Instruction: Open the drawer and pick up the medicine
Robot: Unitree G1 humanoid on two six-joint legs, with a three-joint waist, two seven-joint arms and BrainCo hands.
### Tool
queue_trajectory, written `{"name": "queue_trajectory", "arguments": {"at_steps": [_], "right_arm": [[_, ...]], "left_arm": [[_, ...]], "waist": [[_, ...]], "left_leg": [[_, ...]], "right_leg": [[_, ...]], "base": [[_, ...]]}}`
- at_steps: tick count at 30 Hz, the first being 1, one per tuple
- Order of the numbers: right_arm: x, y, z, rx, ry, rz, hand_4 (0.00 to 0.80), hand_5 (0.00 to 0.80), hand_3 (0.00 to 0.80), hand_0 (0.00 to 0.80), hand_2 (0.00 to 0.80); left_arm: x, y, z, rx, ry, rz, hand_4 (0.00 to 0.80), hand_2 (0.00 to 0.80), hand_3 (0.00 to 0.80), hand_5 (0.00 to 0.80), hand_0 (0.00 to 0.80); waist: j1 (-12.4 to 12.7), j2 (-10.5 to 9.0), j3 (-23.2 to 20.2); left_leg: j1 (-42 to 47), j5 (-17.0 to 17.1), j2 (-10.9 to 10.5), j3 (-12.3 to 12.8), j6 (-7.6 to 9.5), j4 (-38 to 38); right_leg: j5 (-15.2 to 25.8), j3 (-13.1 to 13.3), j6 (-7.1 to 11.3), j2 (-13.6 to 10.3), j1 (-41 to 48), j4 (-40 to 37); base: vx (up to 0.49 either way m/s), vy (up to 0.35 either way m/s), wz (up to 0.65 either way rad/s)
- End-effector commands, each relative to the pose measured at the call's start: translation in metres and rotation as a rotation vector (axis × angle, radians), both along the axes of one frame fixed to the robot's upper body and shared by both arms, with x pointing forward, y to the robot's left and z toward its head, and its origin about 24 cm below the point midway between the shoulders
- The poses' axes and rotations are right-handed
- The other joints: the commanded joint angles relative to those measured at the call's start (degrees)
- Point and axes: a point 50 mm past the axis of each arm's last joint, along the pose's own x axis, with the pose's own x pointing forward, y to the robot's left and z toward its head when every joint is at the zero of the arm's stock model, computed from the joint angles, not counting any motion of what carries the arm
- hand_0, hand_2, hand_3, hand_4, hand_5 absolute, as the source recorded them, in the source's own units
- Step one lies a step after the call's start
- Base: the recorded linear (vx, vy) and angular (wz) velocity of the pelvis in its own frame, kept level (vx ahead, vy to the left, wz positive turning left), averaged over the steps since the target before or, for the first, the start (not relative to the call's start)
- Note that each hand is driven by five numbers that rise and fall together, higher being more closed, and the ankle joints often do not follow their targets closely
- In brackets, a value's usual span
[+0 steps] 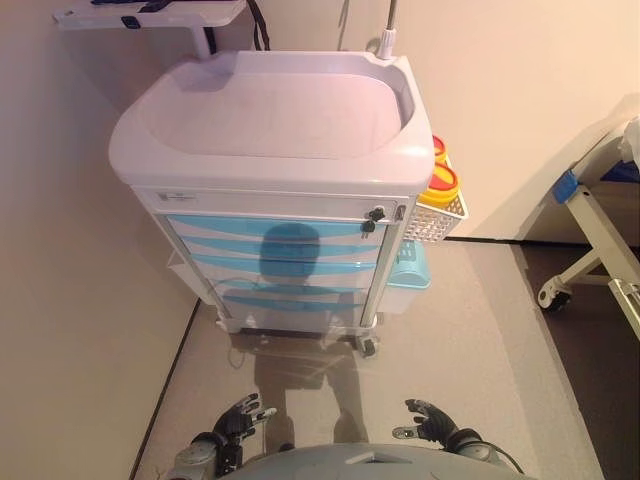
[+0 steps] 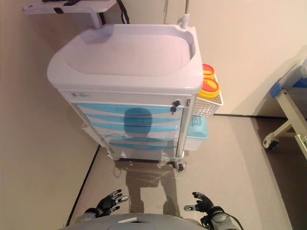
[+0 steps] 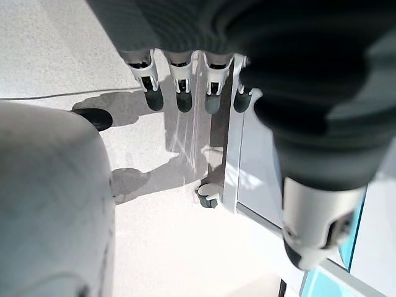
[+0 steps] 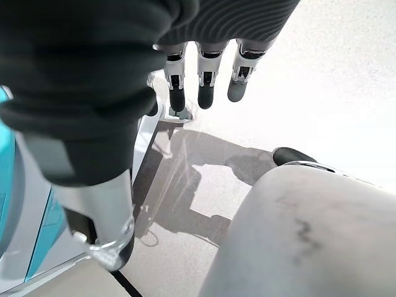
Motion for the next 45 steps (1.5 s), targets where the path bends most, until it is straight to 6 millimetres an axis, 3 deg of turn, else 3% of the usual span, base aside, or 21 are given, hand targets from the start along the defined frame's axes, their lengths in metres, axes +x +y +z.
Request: {"name": "queue_trajectory", "arguments": {"at_steps": [1, 6, 10, 14, 21, 28, 30, 36, 37, 38, 45], "right_arm": [[0.016, 0.003, 0.005, 0.015, -0.078, -0.027, 0.000, 0.000, 0.000, 0.000, 0.000], [0.013, 0.002, 0.004, 0.006, -0.072, -0.044, 0.000, 0.000, 0.000, 0.000, 0.000], [0.024, 0.000, 0.008, -0.001, -0.118, -0.068, 0.000, 0.000, 0.000, 0.000, 0.000], [0.051, 0.005, 0.020, 0.025, -0.237, -0.100, 0.000, 0.000, 0.000, 0.000, 0.000], [0.084, 0.009, 0.037, 0.014, -0.354, -0.079, 0.000, 0.000, 0.000, 0.000, 0.000], [0.110, 0.015, 0.057, 0.053, -0.474, -0.076, 0.000, 0.000, 0.000, 0.000, 0.000], [0.114, 0.019, 0.062, 0.065, -0.504, -0.074, 0.000, 0.000, 0.000, 0.000, 0.000], [0.116, 0.023, 0.064, 0.073, -0.524, -0.070, 0.000, 0.000, 0.000, 0.000, 0.000], [0.117, 0.025, 0.065, 0.074, -0.525, -0.057, 0.000, 0.000, 0.000, 0.000, 0.000], [0.117, 0.026, 0.065, 0.074, -0.524, -0.055, 0.000, 0.000, 0.000, 0.000, 0.000], [0.116, 0.034, 0.066, 0.088, -0.536, 0.004, 0.000, 0.000, 0.000, 0.000, 0.000]], "left_arm": [[0.005, 0.005, 0.000, 0.007, -0.005, 0.114, 0.000, 0.000, 0.000, 0.000, 0.000], [0.002, 0.010, -0.001, 0.008, 0.010, 0.158, 0.000, 0.000, 0.000, 0.000, 0.000], [0.018, 0.013, 0.006, -0.005, -0.076, 0.188, 0.000, 0.000, 0.000, 0.000, 0.000], [0.068, 0.025, 0.028, -0.074, -0.255, 0.257, 0.000, 0.000, 0.000, 0.000, 0.000], [0.142, 0.017, 0.080, -0.256, -0.628, 0.475, 0.000, 0.000, 0.000, 0.000, 0.000], [0.199, 0.022, 0.152, -0.507, -0.964, 0.517, 0.000, 0.000, 0.000, 0.000, 0.000], [0.216, 0.029, 0.184, -0.599, -1.090, 0.507, 0.000, 0.000, 0.000, 0.000, 0.000], [0.245, 0.032, 0.249, -0.820, -1.326, 0.434, 0.000, 0.000, 0.000, 0.000, 0.000], [0.256, 0.031, 0.275, -0.868, -1.381, 0.410, 0.000, 0.000, 0.000, 0.000, 0.000], [0.257, 0.031, 0.279, -0.879, -1.391, 0.401, 0.000, 0.000, 0.000, 0.000, 0.000], [0.284, 0.038, 0.380, -1.161, -1.578, 0.353, 0.000, 0.000, 0.000, 0.000, 0.000]], "waist": [[0.5, -1.18, -0.8], [0.5, -1.33, 0.1], [0.7, -1.06, 2.7], [0.2, -1.54, 8.1], [-1.8, -2.05, 14.9], [-3.2, -4.93, 19.1], [-3.9, -5.92, 20.3], [-5.0, -7.49, 22.0], [-5.6, -8.01, 22.4], [-5.7, -8.11, 22.4], [-8.3, -10.49, 23.3]], "left_leg": [[-1.5, -2.0, -2.2, 2.1, 2.15, 1.0], [-2.4, -2.3, -2.6, 2.2, 2.62, 1.9], [-5.1, -2.2, -2.7, 1.9, 3.44, 3.0], [-10.2, -2.1, -2.5, 2.6, 4.72, 5.1], [-16.5, -2.5, -2.3, 5.3, 4.92, 10.9], [-24.0, -4.9, -1.6, 7.7, 5.03, 18.9], [-26.5, -5.9, -1.1, 8.2, 5.04, 21.7], [-30.8, -7.7, -0.5, 8.5, 5.17, 25.8], [-31.8, -8.1, -0.2, 8.7, 5.15, 26.5], [-32.0, -8.1, -0.2, 8.7, 5.16, 26.6], [-36.4, -9.9, 0.6, 8.9, 5.30, 29.9]], "right_leg": [[3.0, -2.1, 1.08, 0.0, -2.1, 1.8], [3.0, -1.7, 1.20, -0.6, -3.2, 2.9], [2.5, -1.5, 1.22, -1.4, -7.0, 6.4], [2.6, -0.7, 1.23, -2.0, -14.2, 11.1], [3.7, 2.5, 1.46, -2.4, -20.9, 15.0], [5.4, 4.8, 1.95, -2.9, -26.5, 16.2], [5.6, 5.4, 1.91, -2.7, -28.5, 17.0], [5.8, 6.4, 1.84, -2.0, -32.3, 18.7], [5.8, 6.9, 1.84, -1.5, -33.4, 19.2], [5.8, 7.0, 1.85, -1.4, -33.5, 19.3], [5.4, 7.9, 1.53, 0.4, -37.8, 21.5]], "base": [[0.072, 0.038, 0.00], [0.054, 0.045, -0.01], [-0.051, 0.040, -0.06], [-0.230, 0.016, -0.13], [-0.101, 0.085, -0.19], [-0.076, 0.016, -0.21], [-0.057, 0.000, -0.15], [-0.026, -0.003, -0.15], [-0.001, -0.003, -0.06], [-0.004, -0.007, -0.06], [0.001, -0.010, -0.04]]}}
